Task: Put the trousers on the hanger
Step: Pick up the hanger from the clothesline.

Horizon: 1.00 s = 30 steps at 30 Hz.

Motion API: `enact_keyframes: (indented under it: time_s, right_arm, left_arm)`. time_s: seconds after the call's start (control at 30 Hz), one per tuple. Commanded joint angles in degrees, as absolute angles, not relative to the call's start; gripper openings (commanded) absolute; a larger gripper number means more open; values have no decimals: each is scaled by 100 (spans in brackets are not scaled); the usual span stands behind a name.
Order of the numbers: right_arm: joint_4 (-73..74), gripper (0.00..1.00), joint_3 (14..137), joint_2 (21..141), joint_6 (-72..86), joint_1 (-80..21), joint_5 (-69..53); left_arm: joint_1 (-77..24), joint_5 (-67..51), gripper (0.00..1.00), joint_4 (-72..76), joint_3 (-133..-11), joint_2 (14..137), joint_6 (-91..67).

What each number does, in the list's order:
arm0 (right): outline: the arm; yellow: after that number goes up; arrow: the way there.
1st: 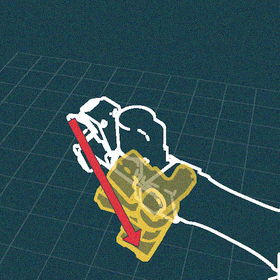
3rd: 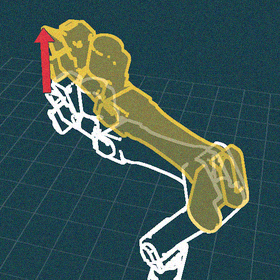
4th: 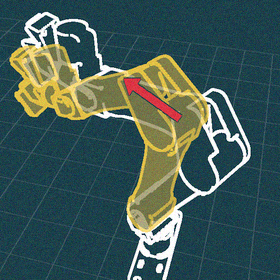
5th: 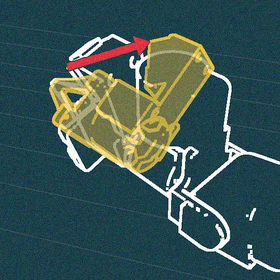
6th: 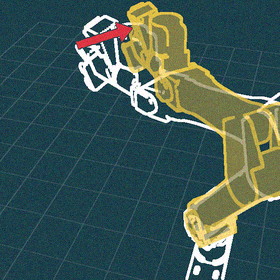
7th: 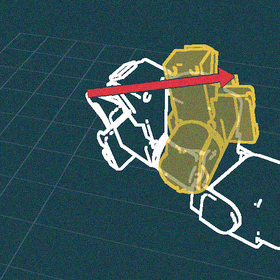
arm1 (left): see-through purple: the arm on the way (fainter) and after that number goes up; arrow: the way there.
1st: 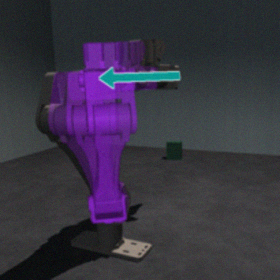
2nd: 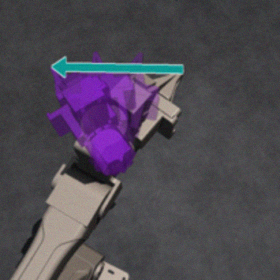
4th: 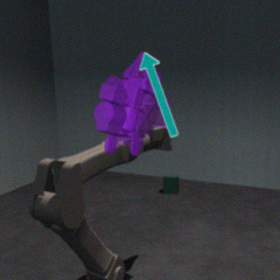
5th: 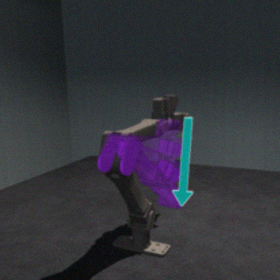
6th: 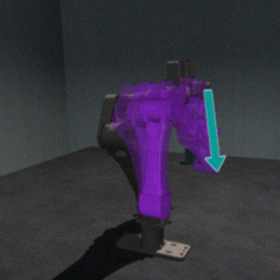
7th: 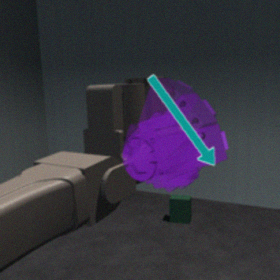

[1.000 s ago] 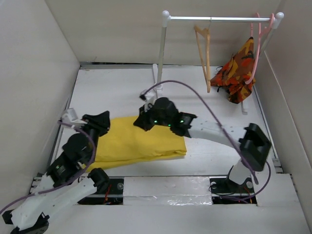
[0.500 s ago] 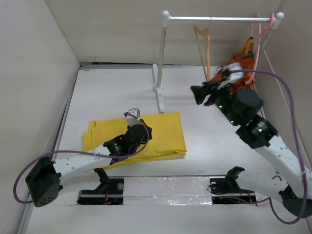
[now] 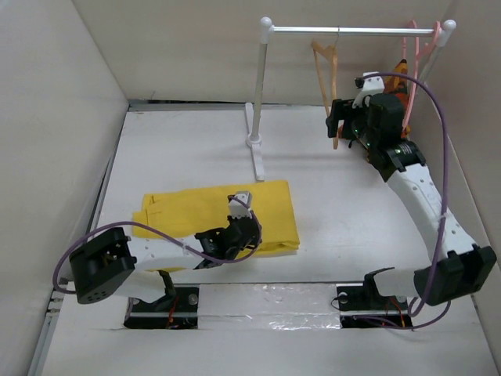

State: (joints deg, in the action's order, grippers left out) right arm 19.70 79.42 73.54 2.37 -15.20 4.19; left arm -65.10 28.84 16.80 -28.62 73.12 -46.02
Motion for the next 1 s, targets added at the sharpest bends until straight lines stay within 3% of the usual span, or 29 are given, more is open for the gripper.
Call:
enact_keyframes:
  time_s: [0.0,0.1,0.2,0.27,0.3,0.37,0.6,0.7,0.83,0.97]
  right_arm:
    - [1846,82,8217,7487,62,-1328,-184]
    - [1715,79,8253,7865,114,-1196,-386]
    - [1408,69,8078,8059,228,-1134,-466]
    - [1397,57,8086,8217,246,-1134,-510]
    - [1397,55,8112,8261,237,-1134,-510]
    - [1380,36,8112,8340,228,-1134,-527]
    - [1169,1,8139,8192,272,-1134,-510]
    - [1038,0,8148,7946,316,-1134,-466]
    - [1054,0,8261,7603,334,-1265,-177]
    - [1292,0,8210,7279,255,-1450,437]
  left_arm:
    - [-6583,2874,0,2153,-2988,7505,-4684]
    - [-6714,2848,0,2294,-2988,7725,-4755]
    - [-6776,2848,0,2312,-3023,7927,-4799]
    - [-6846,2874,0,2285,-3041,7972,-4869]
    - [-6847,2900,0,2276,-3041,7954,-4887]
    - [-6908,2970,0,2215,-3059,7832,-4860]
    - [-6908,3120,0,1855,-3199,7190,-4676]
    - [-6908,3208,4,1696,-3304,6839,-4519]
    - [-6908,3190,25,1521,-3673,6408,-4140]
    - [-6908,3199,35,1406,-4069,6197,-3859]
